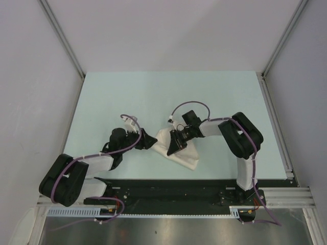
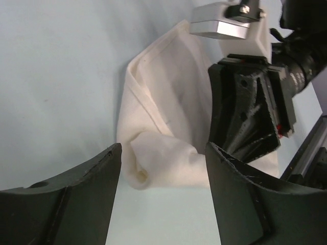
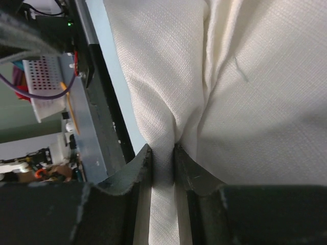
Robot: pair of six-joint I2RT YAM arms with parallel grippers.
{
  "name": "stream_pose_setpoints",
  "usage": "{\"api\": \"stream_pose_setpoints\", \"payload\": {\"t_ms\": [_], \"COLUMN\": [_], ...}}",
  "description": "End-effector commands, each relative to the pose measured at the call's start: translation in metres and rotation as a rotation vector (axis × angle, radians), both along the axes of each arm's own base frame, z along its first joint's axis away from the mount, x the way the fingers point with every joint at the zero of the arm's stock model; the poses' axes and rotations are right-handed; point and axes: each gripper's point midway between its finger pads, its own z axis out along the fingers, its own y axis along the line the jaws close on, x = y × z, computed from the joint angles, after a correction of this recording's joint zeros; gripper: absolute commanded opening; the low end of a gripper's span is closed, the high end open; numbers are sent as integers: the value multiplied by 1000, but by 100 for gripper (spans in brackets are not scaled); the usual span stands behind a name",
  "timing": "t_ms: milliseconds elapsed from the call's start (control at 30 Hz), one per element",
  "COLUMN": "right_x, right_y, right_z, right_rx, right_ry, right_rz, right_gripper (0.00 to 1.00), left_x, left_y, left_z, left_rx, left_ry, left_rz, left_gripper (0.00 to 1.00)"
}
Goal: Fold the napkin, place the utensils inside, and roll it up
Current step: Roll the napkin with the utensil
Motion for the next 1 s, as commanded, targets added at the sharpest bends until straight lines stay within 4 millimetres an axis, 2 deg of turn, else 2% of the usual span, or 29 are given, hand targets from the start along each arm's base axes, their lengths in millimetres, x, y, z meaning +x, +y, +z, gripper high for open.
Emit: {"api": "stream_pose_setpoints", "payload": {"t_ms": [0, 267, 367, 467, 500, 567, 600, 633, 667, 767, 933, 967], "right_x": [3, 11, 12, 15, 15, 17, 18, 20, 22, 27, 36, 38], "right_y": [-5, -7, -9, -12, -12, -12, -12, -12, -13, -13, -17, -19], "right_z": [-11, -17, -20, -22, -23, -21, -21, -20, -16, -8, 6, 7], "right_rx": [-22, -34, -44, -48, -49, -46, -46, -48, -45, -48, -93, -103], "right_ry": [91, 104, 108, 115, 118, 116, 114, 112, 103, 85, 26, 12], "right_rz": [-19, -27, -37, -49, -50, -57, -59, -63, -67, -77, -102, -105], "right_gripper": [25, 25, 25, 25, 25, 25, 27, 28, 30, 36, 47, 51], "left_x": [-11, -11, -12, -13, -14, -13, -11, -10, -7, -3, 1, 5], "left_y": [-13, -15, -18, -22, -22, -21, -22, -22, -22, -23, -20, -21], "left_z": [6, -3, -5, -6, -7, -9, -9, -12, -11, -16, -31, -29], "left_rx": [-21, -8, -14, -20, -18, -14, -10, -2, 1, 7, 51, 54], "left_ry": [-57, -36, -27, -20, -17, -10, -7, 6, 6, 35, 112, 109], "left_rz": [-80, -73, -84, -96, -97, -90, -90, -84, -79, -63, -36, -34], "left_gripper": [71, 69, 65, 53, 44, 36, 28, 24, 16, 7, 2, 2]}}
